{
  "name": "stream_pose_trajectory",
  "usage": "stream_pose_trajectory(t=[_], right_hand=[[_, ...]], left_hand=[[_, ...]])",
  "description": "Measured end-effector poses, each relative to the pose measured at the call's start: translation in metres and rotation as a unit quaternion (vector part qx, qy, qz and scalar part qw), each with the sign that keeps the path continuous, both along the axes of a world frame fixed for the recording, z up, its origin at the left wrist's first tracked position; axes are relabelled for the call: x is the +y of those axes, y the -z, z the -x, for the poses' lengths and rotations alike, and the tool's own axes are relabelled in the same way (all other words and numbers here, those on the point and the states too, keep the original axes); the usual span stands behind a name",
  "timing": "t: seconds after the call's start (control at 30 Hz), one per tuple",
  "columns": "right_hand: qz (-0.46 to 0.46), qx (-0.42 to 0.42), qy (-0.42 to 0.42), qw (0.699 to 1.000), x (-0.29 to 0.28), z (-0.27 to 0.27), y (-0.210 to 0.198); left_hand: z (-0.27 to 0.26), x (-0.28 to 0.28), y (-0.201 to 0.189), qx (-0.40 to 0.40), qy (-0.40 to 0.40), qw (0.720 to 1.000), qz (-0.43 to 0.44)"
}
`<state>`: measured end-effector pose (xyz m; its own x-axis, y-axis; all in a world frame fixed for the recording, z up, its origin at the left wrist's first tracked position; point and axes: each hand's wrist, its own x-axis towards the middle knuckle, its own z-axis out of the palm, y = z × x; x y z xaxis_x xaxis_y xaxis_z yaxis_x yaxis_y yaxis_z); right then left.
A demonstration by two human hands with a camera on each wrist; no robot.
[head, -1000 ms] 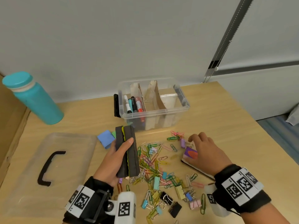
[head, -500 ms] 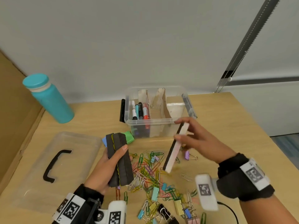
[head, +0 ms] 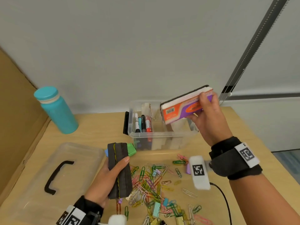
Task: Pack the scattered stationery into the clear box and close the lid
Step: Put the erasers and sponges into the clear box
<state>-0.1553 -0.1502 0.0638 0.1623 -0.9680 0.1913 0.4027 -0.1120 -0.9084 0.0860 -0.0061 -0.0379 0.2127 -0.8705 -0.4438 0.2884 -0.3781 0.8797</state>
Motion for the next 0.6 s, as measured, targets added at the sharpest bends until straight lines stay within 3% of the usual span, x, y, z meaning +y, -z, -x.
stream_pose_trajectory(t=[0.07,0.13,0.2,0.27,0.33,0.43,0.5,0.6], right_hand=[[-0.043,-0.119,-0.063,0.99,-0.001,0.0,-0.002],[-0.059,-0.136,-0.08,0.986,-0.002,-0.001,-0.002],[-0.032,-0.026,-0.044,0.998,-0.007,-0.006,-0.006],[0.032,0.168,0.012,0.985,-0.016,-0.014,-0.014],[0.084,0.319,0.036,0.943,-0.026,-0.025,-0.019],[0.161,0.514,0.039,0.842,-0.039,-0.042,-0.015],[0.167,0.581,0.029,0.796,-0.042,-0.052,-0.015],[0.157,0.63,0.027,0.76,-0.046,-0.061,-0.026]], left_hand=[[-0.001,0.0,-0.005,-0.003,-0.003,1.0,0.004],[-0.001,0.001,-0.008,-0.007,-0.006,1.0,0.003],[-0.002,0.002,-0.009,-0.012,-0.005,1.0,0.002],[-0.003,0.002,-0.01,-0.014,-0.004,1.0,0.004],[-0.002,0.003,-0.011,-0.014,-0.005,1.0,0.006],[-0.002,0.004,-0.012,-0.011,-0.004,1.0,0.008],[-0.003,0.006,-0.012,-0.005,-0.009,1.0,0.008],[-0.004,0.007,-0.01,-0.004,-0.014,1.0,0.007]])
